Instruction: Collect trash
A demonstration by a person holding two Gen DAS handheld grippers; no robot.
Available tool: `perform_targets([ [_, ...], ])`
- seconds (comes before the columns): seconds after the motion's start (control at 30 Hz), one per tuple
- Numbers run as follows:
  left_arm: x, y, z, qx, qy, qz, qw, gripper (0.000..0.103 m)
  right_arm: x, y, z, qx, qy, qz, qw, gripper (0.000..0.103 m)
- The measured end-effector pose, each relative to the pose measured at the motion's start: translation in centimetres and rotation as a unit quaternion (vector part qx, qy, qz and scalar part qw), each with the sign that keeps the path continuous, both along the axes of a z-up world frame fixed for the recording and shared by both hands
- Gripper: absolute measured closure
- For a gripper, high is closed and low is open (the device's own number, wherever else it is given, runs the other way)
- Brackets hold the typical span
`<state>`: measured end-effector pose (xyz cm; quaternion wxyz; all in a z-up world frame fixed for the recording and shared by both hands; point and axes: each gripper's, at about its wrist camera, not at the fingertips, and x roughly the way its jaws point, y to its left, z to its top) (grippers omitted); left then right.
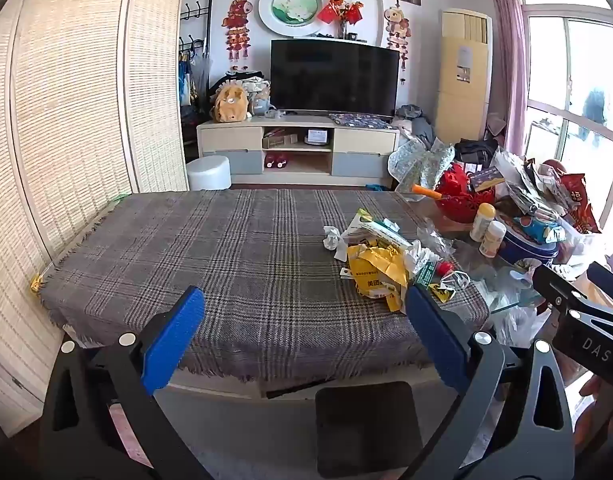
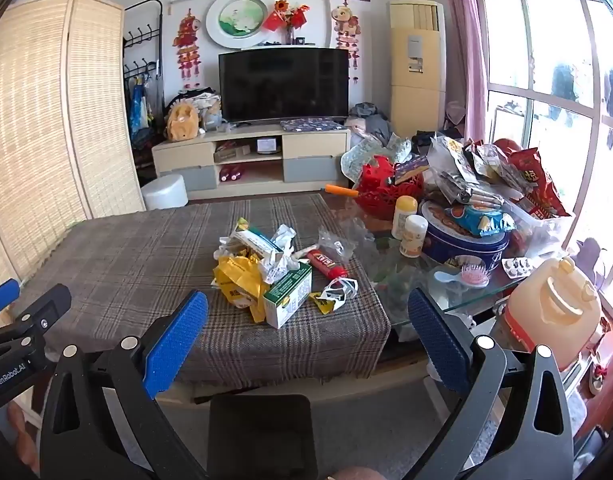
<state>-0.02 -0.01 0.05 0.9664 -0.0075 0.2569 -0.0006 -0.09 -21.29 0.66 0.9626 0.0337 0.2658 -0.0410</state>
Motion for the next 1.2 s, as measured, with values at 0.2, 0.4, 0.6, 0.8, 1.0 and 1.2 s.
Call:
perform_targets([
  [0.2, -0.3, 0.0, -0.2, -0.007, 0.001, -0.002, 1.0000, 0.008, 0.2, -0.2, 0.0, 0.000, 0.001, -0.001, 1.000, 0.003],
  [0.4, -0.1, 0.0, -0.1, -0.009, 0.001, 0.001, 1.0000, 0.008, -0.2, 0.5, 0.5, 0.000, -0.004, 0.001, 1.000, 0.003],
  [0.6, -0.3, 0.2, 0.5, -0.010, 0.000, 0.000, 0.9999, 0.008, -0.1, -0.1, 0.3, 0.003, -0.007, 0.002, 1.000, 0.003],
  [0.8, -0.2, 0.2, 0.7, -0.008, 0.000, -0.002, 1.0000, 0.008, -0.1, 0.1, 0.4, 0.002, -0.007, 0.004, 1.000, 0.003],
  [1.0, -0.2, 0.4, 1.0, -0.009, -0.001, 0.000, 1.0000, 0.008, -0.2, 0.3, 0.5, 0.001, -0.008, 0.008, 1.000, 0.003],
  [1.2, -0.2, 0.4, 0.9, -0.007, -0.003, 0.002, 1.0000, 0.008, -0.2, 0.3, 0.5, 0.001, -0.009, 0.007, 1.000, 0.003],
])
